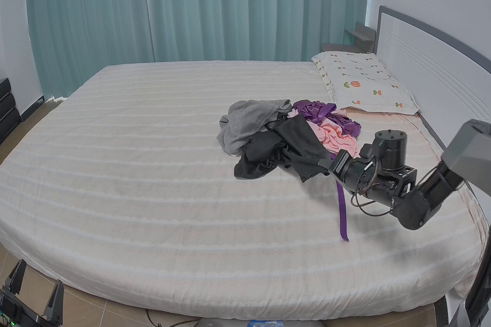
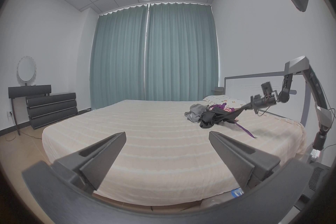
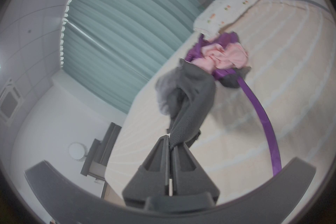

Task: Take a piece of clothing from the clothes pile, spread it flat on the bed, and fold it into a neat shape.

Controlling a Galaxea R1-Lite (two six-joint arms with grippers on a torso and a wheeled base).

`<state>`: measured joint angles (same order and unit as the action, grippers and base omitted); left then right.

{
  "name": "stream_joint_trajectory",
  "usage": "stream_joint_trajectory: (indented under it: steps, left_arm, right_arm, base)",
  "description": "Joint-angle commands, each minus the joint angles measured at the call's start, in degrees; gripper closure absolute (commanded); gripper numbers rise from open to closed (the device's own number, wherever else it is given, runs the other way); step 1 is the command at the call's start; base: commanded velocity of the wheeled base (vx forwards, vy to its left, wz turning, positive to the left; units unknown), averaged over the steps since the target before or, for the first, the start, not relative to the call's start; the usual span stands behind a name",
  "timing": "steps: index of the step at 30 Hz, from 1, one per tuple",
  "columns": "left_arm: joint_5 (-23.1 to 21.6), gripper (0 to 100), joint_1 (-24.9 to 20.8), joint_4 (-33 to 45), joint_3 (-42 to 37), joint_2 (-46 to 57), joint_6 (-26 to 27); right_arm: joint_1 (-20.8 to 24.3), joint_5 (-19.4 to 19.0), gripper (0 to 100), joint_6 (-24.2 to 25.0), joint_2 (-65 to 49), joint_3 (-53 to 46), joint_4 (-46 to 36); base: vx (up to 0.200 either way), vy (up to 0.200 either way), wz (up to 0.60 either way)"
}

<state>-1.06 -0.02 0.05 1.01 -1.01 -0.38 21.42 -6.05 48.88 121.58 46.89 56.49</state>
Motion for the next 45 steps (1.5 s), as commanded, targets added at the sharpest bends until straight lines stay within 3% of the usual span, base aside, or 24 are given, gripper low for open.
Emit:
stream_joint_trajectory:
  steps: [1, 2, 5, 6, 7, 14, 20, 23, 24, 27, 33, 36, 37, 41, 45]
  left_arm:
    - [-1.2, 0, 0.0, -0.3, -1.0, 0.7, 1.3]
    - [-1.1, 0, 0.0, -0.6, -0.8, 0.7, 1.5]
    - [-2.1, 0, -1.2, -5.3, 12.2, -4.0, -5.9]
    - [-2.1, 0, -1.2, -5.3, 12.2, -4.0, -5.9]
    - [-2.5, 0, -1.6, -5.0, 16.4, -9.2, -7.6]
    - [-9.6, 0, -1.8, -5.6, 16.0, -29.0, -4.3]
    - [-15.3, 0, -4.2, -9.1, 15.1, -43.4, -4.3]
    - [-15.4, 0, -7.2, -11.3, 15.1, -48.7, -4.5]
    - [-15.4, 0, -10.7, -13.5, 15.1, -54.5, -4.5]
    - [-15.3, 0, -15.6, -18.4, 15.2, -63.8, -4.7]
    - [-14.6, 0, -21.4, -31.7, 15.9, -81.3, -5.9]
    - [-14.0, 0, -22.6, -34.2, 16.2, -85.1, -6.0]
    - [-11.5, 0, -25.0, -38.5, 16.8, -92.2, -6.4]
    - [-6.8, 0, -29.7, -45.5, 18.9, -102.4, -9.3]
    - [-5.5, 0, -32.1, -49.6, 21.8, -108.1, -13.0]
  right_arm:
    - [6.5, -0.7, 100, -2.0, -20.5, -8.7, 4.5]
    - [6.7, -0.7, 100, -2.0, -21.1, -8.6, 4.4]
    - [8.2, -0.8, 100, -3.2, -26.9, -7.2, 4.3]
    - [8.2, -0.8, 100, -3.2, -26.9, -7.2, 4.3]
    - [8.8, -0.8, 100, -3.5, -28.9, -5.2, 4.1]
    - [13.6, -0.2, 100, -6.3, -31.0, -0.9, 0.4]
    - [13.6, -0.1, 100, -7.3, -33.1, 4.6, -0.9]
    - [14.2, -0.1, 100, -7.5, -33.3, 5.1, -1.8]
    - [14.5, -0.1, 100, -7.8, -33.7, 5.2, -1.6]
    - [14.9, -0.4, 100, -7.9, -34.9, 5.4, -1.9]
    - [15.4, -0.5, 100, -7.8, -34.7, 3.8, -1.9]
    - [15.4, -0.7, 100, -7.8, -34.6, 3.5, -1.8]
    - [15.6, -0.9, 100, -7.8, -34.3, 3.2, -1.8]
    - [15.7, -0.8, 100, -7.8, -33.1, 3.4, -1.5]
    - [15.7, -0.9, 100, -7.8, -33.1, 3.7, -1.6]
  base:
    - [0.0, 0.0, 0.0]
    - [0.0, 0.0, 0.0]
    - [0.0, 0.0, 0.0]
    - [0.0, 0.0, 0.0]
    - [0.0, 0.0, 0.0]
    - [0.0, 0.0, 0.0]
    - [0.0, 0.0, 0.0]
    - [0.0, 0.0, 0.0]
    - [0.0, 0.0, 0.0]
    - [0.0, 0.0, 0.0]
    - [0.0, 0.0, 0.0]
    - [0.0, 0.0, 0.0]
    - [0.0, 0.0, 0.0]
    - [0.0, 0.0, 0.0]
    - [0.0, 0.0, 0.0]
